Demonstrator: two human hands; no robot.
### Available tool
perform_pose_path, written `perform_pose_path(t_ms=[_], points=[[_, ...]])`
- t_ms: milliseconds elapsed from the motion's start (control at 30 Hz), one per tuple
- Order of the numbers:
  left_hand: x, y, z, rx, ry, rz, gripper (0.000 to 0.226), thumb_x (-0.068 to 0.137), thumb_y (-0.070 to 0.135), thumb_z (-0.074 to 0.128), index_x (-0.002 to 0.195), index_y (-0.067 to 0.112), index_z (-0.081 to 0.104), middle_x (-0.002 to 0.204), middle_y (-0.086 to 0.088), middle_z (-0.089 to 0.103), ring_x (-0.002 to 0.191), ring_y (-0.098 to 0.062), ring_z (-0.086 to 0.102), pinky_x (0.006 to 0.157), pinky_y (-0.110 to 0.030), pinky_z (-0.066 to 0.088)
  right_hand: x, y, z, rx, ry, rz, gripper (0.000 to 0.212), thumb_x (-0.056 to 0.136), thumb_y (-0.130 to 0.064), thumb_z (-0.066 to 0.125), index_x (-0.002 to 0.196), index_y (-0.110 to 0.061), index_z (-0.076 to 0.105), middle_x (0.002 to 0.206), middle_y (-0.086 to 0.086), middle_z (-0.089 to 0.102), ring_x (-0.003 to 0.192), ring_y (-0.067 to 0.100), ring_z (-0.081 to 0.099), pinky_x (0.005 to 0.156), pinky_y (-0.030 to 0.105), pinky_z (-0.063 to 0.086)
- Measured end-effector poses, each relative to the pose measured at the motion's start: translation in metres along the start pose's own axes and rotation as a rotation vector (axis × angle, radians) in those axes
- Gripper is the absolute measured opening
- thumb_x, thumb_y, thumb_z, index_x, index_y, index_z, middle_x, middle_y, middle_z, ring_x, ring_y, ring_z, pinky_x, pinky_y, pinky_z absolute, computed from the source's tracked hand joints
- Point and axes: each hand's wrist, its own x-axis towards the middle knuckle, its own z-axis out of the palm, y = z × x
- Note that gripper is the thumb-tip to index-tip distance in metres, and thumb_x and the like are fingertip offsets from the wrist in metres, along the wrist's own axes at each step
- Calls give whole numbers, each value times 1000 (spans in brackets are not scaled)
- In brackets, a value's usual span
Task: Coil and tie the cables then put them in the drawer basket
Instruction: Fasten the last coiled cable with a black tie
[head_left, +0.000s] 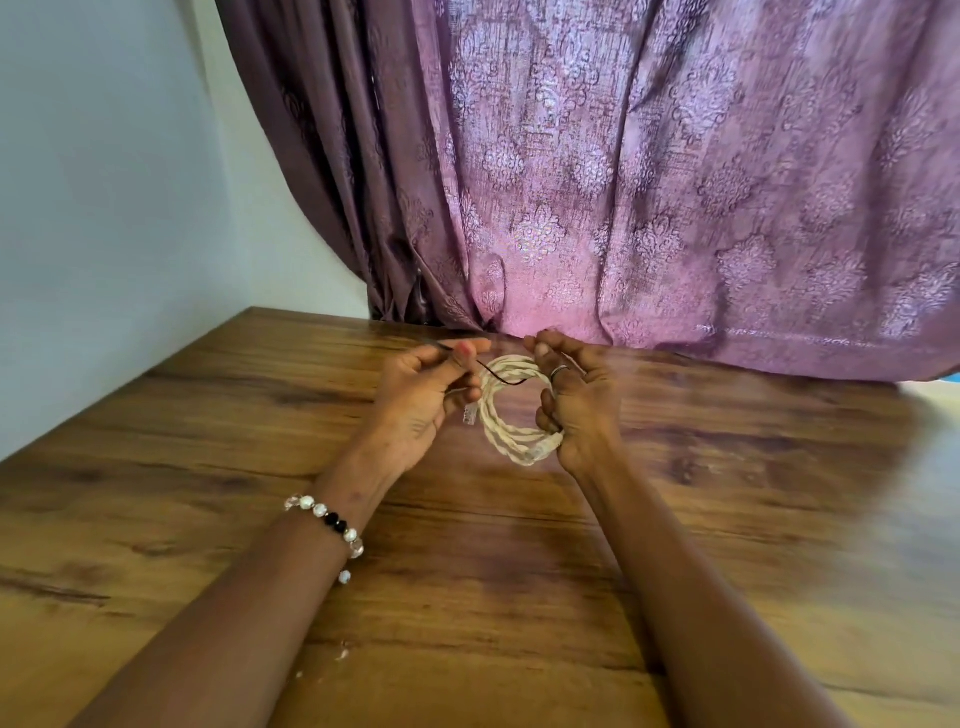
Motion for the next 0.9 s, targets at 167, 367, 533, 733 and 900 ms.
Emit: perform_pose_path(t_ms=[167,367,533,733,900], points=[[2,-2,1,33,79,60,15,93,6,55,86,6,68,76,2,71,53,-3,53,54,-21,44,1,5,3,11,48,-14,16,90,-5,61,92,-17,52,93,14,68,29,6,26,38,11,23],[2,8,1,-113,38,165,15,92,5,53,97,8,67,64,0,67,62,-12,63,62,-20,53,-2,7,4,25,20,47,9,90,-11,64,99,-9,63,80,1,71,30,6,24,35,11,22],[-3,11,9,-121,12,83,19,98,8,45,101,8,64,51,-1,53,37,-8,41,45,-20,43,-6,5,7,-25,-61,38,6,89,-11,64,91,-14,69,82,5,72,29,4,26,36,10,19],[-5,0,7,375,24,57,21,97,11,50,92,0,67,43,-3,43,29,-8,31,39,-22,27,-9,5,3,-120,-147,20,10,88,-9,64,94,-13,72,71,3,69,30,6,23,35,13,20],[-6,-5,7,514,40,62,19,90,2,52,79,-2,67,53,-8,57,32,-14,42,44,-28,40,-9,4,2,-116,-156,13,10,90,-10,63,95,-7,70,66,1,68,29,6,23,35,14,19]])
